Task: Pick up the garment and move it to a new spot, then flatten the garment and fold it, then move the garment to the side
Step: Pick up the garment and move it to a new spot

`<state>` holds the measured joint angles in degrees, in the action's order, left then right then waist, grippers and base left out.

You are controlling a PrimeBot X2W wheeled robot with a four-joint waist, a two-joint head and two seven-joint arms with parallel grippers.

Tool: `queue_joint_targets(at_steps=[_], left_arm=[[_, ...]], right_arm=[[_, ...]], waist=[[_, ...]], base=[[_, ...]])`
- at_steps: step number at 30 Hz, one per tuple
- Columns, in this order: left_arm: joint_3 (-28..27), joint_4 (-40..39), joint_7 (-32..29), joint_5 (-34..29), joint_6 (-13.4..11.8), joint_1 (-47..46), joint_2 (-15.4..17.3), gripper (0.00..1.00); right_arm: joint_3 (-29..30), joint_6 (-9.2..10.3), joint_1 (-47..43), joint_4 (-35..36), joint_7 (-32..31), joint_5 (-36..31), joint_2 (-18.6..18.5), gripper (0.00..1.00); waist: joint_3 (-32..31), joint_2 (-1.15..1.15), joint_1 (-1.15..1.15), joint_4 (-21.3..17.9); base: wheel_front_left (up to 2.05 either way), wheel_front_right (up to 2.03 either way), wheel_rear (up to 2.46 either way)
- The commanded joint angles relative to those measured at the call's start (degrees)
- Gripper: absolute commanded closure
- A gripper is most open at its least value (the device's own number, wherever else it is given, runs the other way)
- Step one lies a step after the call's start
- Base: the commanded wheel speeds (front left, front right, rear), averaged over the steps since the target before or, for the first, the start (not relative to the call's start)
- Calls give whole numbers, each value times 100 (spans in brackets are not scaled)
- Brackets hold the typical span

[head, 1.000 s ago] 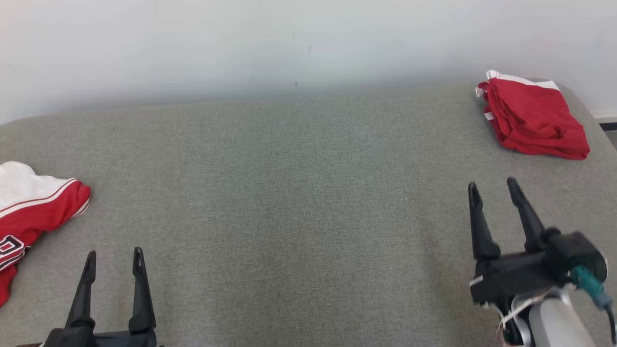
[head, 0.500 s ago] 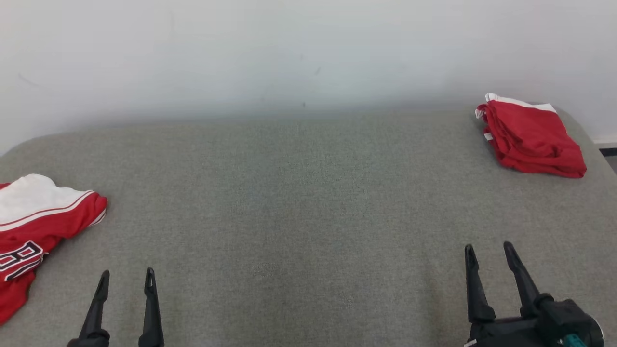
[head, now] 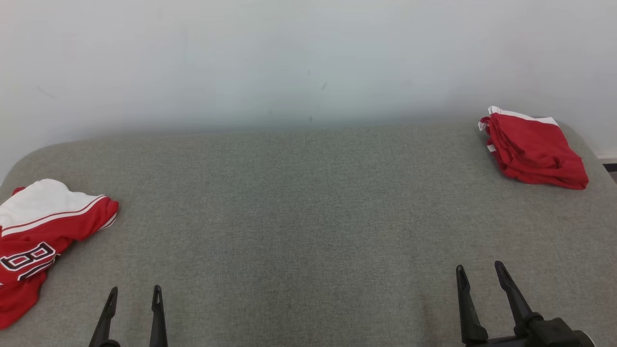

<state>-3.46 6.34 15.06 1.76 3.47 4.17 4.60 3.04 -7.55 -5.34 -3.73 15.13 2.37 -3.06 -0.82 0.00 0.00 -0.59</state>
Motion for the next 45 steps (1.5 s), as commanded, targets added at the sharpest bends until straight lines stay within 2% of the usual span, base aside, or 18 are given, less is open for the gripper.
queue_joint_targets(at_steps=[1,45], left_arm=[[11,17,16,-42,-34,46,34,0],[231,252,16,135,-177,-60,134,0]], right_arm=[[-17,16,-55,15,0,-43,28,0],[-12,15,-83,-122,0,-118,30,0]], waist=[[-9,0,0,12],[29,0,0,289]], base=[[0,0,0],[0,0,0]])
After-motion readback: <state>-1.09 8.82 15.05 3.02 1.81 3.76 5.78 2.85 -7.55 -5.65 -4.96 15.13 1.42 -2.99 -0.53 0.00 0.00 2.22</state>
